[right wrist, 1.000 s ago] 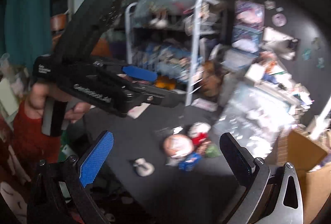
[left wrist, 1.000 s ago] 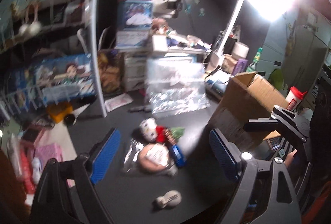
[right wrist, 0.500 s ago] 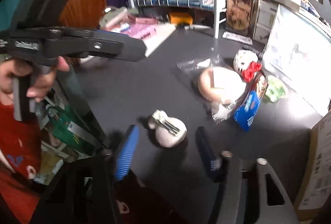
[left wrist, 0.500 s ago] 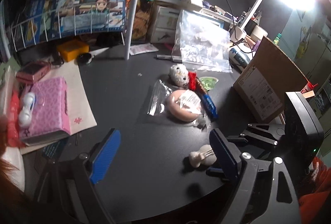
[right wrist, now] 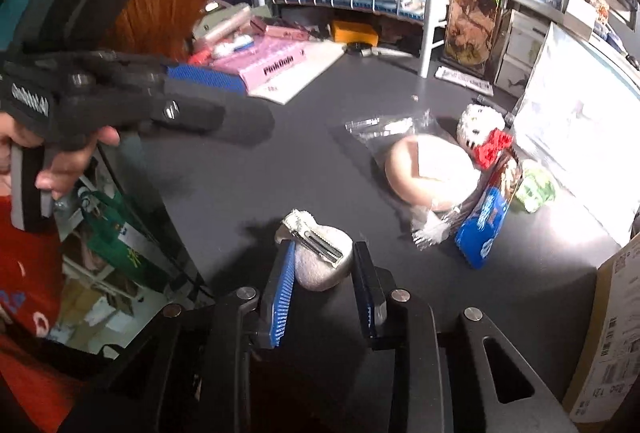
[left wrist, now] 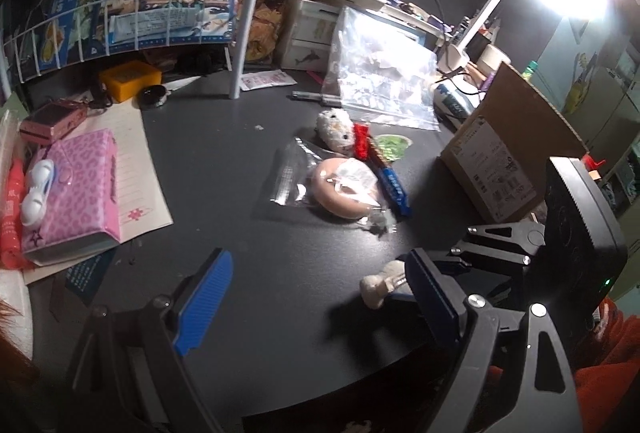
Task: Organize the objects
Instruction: 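Return the right gripper and grasp the small white figurine, then carry the white figurine into the box and open the right gripper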
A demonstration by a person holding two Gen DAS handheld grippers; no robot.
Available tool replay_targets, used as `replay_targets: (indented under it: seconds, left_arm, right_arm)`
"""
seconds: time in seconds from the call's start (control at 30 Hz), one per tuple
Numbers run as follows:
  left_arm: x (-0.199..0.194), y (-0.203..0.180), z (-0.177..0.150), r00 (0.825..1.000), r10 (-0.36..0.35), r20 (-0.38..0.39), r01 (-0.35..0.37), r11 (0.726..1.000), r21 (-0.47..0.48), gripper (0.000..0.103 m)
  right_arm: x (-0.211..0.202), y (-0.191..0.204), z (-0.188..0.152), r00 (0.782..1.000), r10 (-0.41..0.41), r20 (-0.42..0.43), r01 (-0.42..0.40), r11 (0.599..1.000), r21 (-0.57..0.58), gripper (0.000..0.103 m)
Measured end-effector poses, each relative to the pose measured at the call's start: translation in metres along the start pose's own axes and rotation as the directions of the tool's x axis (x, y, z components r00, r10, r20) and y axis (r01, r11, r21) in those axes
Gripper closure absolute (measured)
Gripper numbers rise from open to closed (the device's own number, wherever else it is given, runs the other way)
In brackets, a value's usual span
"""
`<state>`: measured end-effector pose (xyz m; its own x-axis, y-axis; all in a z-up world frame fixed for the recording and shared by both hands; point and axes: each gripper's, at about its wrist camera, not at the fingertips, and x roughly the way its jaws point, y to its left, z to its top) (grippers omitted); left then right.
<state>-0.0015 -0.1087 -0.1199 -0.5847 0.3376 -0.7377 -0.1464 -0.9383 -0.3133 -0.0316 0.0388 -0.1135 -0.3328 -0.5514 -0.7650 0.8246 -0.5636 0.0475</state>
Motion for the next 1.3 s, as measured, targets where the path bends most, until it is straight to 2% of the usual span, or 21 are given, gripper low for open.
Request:
replay_targets:
  seconds: [0.1, 0.17, 0.23, 0.3, 0.43, 0.53, 0.73, 0.9, 1.1, 1.3]
  left_arm:
    - [-0.003, -0.011, 0.006, 0.997, -0.076, 0.0, 0.076, 0.997, 0.006, 0.017]
    - [-0.008, -0.022, 0.014, 0.991, -0.133, 0.004, 0.133, 0.991, 0.019, 0.022]
    - [-0.011, -0.031, 0.022, 0.982, -0.187, 0.006, 0.187, 0.982, 0.027, 0.034]
    - [-0.015, -0.043, 0.033, 0.973, -0.229, 0.006, 0.228, 0.973, 0.044, 0.041]
    - [-0.02, -0.067, 0.053, 0.958, -0.286, -0.002, 0.285, 0.955, 0.08, 0.06]
    - [-0.026, -0.088, 0.071, 0.947, -0.321, 0.0, 0.319, 0.941, 0.116, 0.069]
    - [-0.025, -0.14, 0.112, 0.943, -0.334, -0.013, 0.329, 0.921, 0.21, 0.075]
    - [-0.003, -0.186, 0.142, 0.941, -0.334, -0.06, 0.338, 0.902, 0.267, 0.075]
    - [0.036, -0.23, 0.168, 0.926, -0.35, -0.14, 0.377, 0.88, 0.29, 0.075]
    - [0.071, -0.258, 0.182, 0.914, -0.351, -0.203, 0.398, 0.871, 0.289, 0.075]
  right_arm:
    - [-0.024, -0.001, 0.01, 0.998, 0.001, 0.056, 0.0, 1.0, -0.01, 0.079]
    - [-0.039, -0.001, 0.016, 0.996, -0.002, 0.089, 0.003, 1.0, -0.019, 0.079]
    - [-0.057, -0.002, 0.022, 0.992, -0.022, 0.127, 0.027, 0.999, -0.039, 0.079]
    - [-0.072, -0.002, 0.027, 0.986, -0.045, 0.16, 0.055, 0.997, -0.059, 0.079]
    - [-0.103, -0.002, 0.035, 0.97, -0.098, 0.221, 0.121, 0.989, -0.091, 0.079]
    - [-0.122, -0.01, 0.038, 0.958, -0.137, 0.251, 0.16, 0.984, -0.076, 0.079]
    - [-0.166, -0.041, 0.037, 0.93, -0.222, 0.293, 0.236, 0.972, -0.014, 0.079]
    - [-0.192, -0.079, 0.025, 0.919, -0.288, 0.271, 0.28, 0.958, 0.067, 0.079]
    - [-0.211, -0.126, 0.009, 0.92, -0.331, 0.207, 0.304, 0.94, 0.155, 0.079]
    - [-0.213, -0.162, 0.0, 0.927, -0.354, 0.124, 0.325, 0.923, 0.204, 0.079]
